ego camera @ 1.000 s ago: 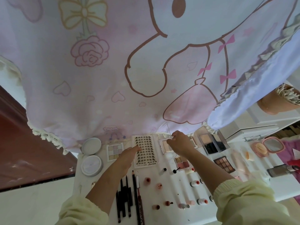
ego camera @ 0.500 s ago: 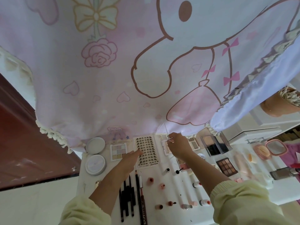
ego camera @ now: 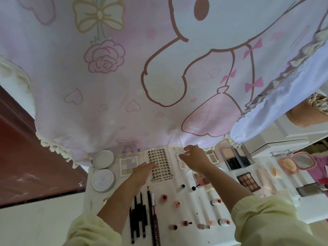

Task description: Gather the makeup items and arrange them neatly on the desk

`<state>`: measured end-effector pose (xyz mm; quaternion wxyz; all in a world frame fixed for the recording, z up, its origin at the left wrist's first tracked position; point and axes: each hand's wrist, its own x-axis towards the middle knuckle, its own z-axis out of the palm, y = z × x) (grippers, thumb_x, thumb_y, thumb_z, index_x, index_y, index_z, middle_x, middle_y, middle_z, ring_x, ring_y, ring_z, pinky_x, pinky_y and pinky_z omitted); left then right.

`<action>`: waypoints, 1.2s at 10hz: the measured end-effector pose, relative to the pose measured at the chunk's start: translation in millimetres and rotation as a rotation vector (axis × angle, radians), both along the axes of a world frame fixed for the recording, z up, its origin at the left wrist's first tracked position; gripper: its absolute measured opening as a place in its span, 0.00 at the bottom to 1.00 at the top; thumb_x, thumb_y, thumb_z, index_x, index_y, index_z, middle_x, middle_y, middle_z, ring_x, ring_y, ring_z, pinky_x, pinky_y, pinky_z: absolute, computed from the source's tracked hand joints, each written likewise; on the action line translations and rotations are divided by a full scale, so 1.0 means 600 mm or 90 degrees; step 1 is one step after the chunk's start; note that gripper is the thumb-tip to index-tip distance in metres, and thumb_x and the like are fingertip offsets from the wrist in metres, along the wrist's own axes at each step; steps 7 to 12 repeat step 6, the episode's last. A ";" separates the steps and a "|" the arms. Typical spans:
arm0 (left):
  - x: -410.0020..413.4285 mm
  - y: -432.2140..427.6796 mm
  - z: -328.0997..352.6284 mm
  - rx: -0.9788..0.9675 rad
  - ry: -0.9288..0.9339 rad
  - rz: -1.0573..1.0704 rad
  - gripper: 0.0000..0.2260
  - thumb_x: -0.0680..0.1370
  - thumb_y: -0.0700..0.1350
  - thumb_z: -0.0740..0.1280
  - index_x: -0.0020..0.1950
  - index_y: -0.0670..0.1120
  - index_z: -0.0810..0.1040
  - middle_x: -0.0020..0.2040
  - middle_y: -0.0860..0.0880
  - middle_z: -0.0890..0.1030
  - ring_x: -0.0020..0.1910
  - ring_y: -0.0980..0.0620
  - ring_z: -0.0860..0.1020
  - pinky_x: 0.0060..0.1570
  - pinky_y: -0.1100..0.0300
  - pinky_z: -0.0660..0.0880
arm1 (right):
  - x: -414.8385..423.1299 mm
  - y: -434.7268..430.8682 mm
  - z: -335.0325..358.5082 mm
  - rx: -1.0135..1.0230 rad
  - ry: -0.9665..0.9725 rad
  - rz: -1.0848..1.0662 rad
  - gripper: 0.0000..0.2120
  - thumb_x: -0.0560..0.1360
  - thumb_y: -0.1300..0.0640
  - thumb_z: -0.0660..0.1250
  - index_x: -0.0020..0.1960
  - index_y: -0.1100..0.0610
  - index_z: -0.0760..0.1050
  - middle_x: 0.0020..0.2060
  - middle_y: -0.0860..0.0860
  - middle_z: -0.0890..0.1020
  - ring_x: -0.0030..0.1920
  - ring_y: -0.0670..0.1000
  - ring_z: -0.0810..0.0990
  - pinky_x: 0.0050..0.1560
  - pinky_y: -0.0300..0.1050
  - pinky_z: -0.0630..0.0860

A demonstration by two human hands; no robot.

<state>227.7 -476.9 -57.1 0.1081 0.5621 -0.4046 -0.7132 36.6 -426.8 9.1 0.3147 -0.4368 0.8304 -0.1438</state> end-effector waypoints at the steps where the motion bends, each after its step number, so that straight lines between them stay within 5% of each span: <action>1: 0.000 0.001 0.001 -0.020 -0.017 0.002 0.32 0.78 0.51 0.66 0.78 0.45 0.58 0.77 0.49 0.59 0.74 0.48 0.61 0.73 0.49 0.59 | -0.003 0.001 -0.002 -0.006 -0.001 -0.004 0.22 0.78 0.54 0.64 0.70 0.61 0.69 0.63 0.56 0.79 0.63 0.54 0.76 0.60 0.41 0.69; 2: -0.002 0.002 0.007 -0.047 -0.043 0.003 0.32 0.78 0.49 0.65 0.78 0.45 0.57 0.78 0.48 0.58 0.74 0.48 0.60 0.73 0.48 0.59 | -0.005 0.005 -0.001 -0.006 0.014 0.011 0.22 0.78 0.54 0.64 0.69 0.60 0.70 0.62 0.55 0.79 0.63 0.53 0.76 0.60 0.41 0.69; 4: 0.019 0.015 0.058 -0.231 -0.116 -0.016 0.19 0.79 0.44 0.63 0.69 0.45 0.72 0.70 0.48 0.72 0.67 0.49 0.70 0.66 0.56 0.65 | 0.010 0.025 0.033 -0.087 0.058 0.010 0.20 0.77 0.52 0.65 0.67 0.58 0.72 0.62 0.53 0.79 0.60 0.52 0.78 0.59 0.44 0.72; 6: 0.112 0.063 0.079 -0.468 -0.146 0.054 0.09 0.78 0.39 0.64 0.55 0.46 0.80 0.53 0.50 0.82 0.53 0.52 0.79 0.57 0.61 0.72 | 0.075 0.097 0.139 -0.329 -0.068 -0.059 0.15 0.75 0.54 0.70 0.61 0.56 0.78 0.52 0.45 0.83 0.47 0.38 0.80 0.52 0.33 0.75; 12: 0.112 0.063 0.079 -0.468 -0.146 0.054 0.09 0.78 0.39 0.64 0.55 0.46 0.80 0.53 0.50 0.82 0.53 0.52 0.79 0.57 0.61 0.72 | 0.075 0.097 0.139 -0.329 -0.068 -0.059 0.15 0.75 0.54 0.70 0.61 0.56 0.78 0.52 0.45 0.83 0.47 0.38 0.80 0.52 0.33 0.75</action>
